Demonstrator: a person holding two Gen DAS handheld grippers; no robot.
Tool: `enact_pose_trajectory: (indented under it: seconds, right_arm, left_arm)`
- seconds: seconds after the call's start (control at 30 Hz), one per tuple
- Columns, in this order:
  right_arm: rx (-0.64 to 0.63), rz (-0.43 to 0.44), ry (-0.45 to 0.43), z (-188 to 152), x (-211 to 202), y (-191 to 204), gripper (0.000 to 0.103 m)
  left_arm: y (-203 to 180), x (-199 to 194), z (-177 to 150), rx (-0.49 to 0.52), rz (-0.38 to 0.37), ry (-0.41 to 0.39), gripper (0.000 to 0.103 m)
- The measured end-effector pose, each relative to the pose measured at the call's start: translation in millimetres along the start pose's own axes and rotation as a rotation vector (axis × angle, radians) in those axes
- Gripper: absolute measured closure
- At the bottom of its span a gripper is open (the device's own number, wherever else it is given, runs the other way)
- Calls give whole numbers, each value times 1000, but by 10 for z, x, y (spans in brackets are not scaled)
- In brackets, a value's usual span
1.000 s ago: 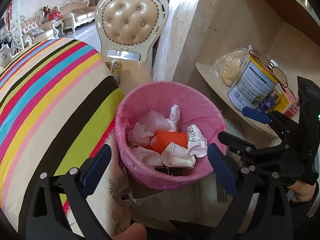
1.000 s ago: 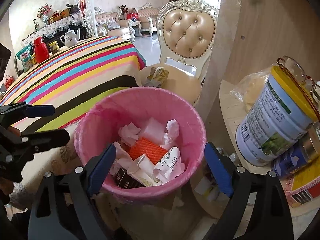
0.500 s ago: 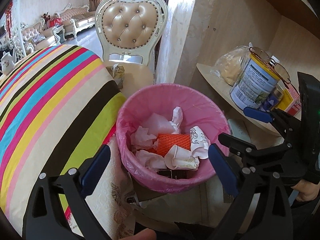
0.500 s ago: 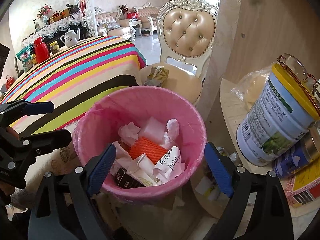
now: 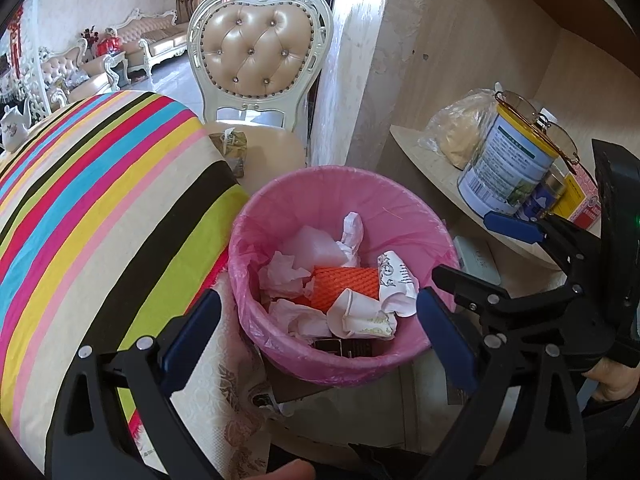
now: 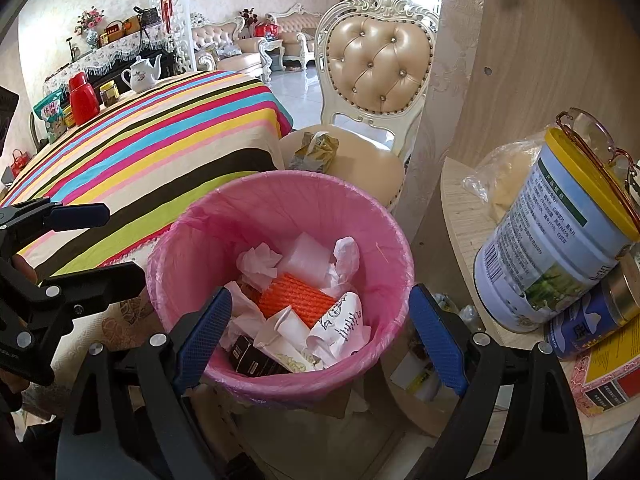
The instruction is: Collect trash
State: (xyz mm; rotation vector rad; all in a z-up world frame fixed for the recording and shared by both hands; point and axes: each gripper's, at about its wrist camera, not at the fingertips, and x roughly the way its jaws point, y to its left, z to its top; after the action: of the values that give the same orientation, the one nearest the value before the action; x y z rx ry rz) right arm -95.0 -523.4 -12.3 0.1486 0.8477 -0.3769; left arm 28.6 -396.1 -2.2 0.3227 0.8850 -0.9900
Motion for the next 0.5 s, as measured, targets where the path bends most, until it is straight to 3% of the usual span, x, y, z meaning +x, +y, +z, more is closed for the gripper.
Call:
enact_pose_trajectory:
  seconds: [0.5]
  right_arm:
    - [3, -4, 3, -15, 6, -7, 19]
  left_arm:
    - [4, 30, -9, 1, 1, 9, 8]
